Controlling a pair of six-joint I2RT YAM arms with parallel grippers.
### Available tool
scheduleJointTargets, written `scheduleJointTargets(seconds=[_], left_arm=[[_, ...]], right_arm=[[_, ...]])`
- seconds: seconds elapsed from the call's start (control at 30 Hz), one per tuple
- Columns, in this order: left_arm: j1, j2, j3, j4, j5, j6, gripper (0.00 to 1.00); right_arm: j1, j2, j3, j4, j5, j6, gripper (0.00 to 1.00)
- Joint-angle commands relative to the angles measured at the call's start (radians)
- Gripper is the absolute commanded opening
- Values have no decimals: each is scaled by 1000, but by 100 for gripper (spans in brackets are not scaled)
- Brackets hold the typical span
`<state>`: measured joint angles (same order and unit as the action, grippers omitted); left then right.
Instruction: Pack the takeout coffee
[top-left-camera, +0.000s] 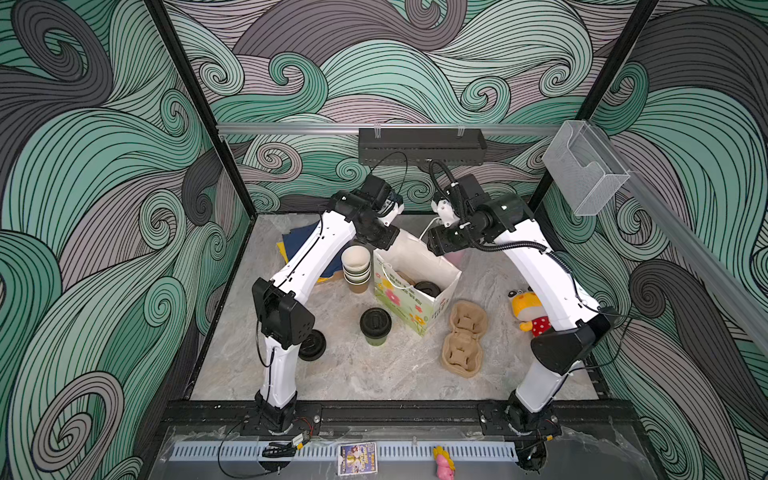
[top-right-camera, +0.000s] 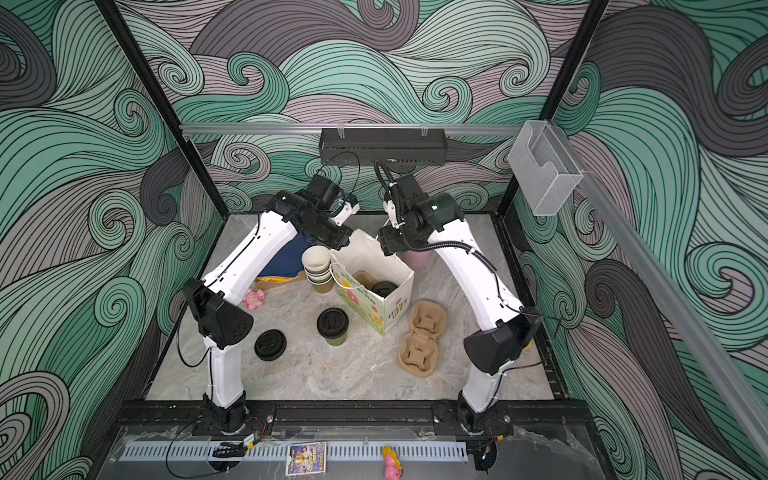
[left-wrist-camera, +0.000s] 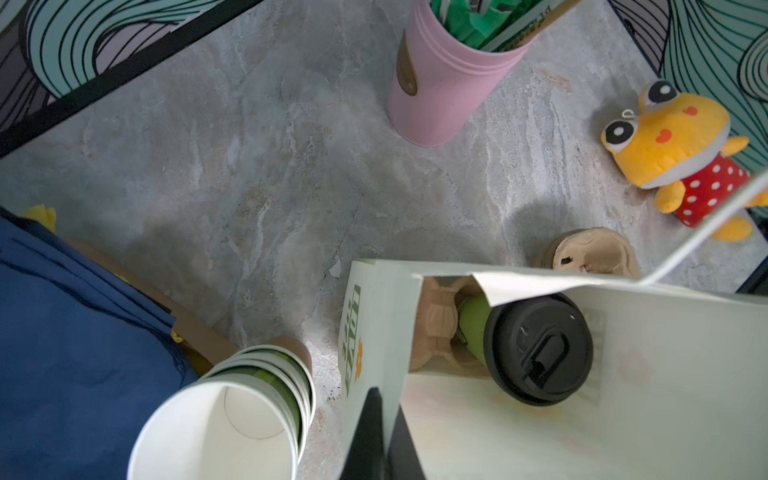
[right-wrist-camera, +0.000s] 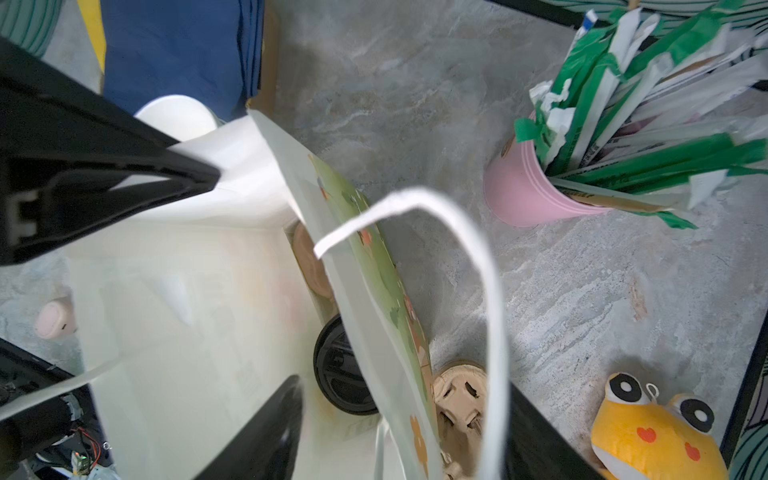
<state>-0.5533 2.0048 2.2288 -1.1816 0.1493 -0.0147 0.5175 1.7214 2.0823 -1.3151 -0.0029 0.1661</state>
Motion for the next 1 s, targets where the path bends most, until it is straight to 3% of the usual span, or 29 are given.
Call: scheduleJointTargets(seconds=[0.0, 0.1, 0.23, 0.4, 0.6, 0.97], left_arm=[[-7, -49, 12, 27, -28, -138, 3], [-7, -92, -65, 99, -19, -262, 2], [-12, -175, -200, 203, -9, -383, 2], [-24, -261, -337, 293, -16, -477, 2], [-39, -295, -387, 312, -24, -510, 10], [-41, -311, -365, 283, -97, -481, 32]], right_arm=[[-1, -128, -53, -99, -12, 202, 74], [26, -232, -151, -95, 3, 379, 74], [110, -321, -248, -103, 124, 640, 69], [183, -301, -294, -114, 170, 834, 67], [228, -206, -293, -109, 183, 864, 60], [232, -185, -337, -142, 224, 892, 32]])
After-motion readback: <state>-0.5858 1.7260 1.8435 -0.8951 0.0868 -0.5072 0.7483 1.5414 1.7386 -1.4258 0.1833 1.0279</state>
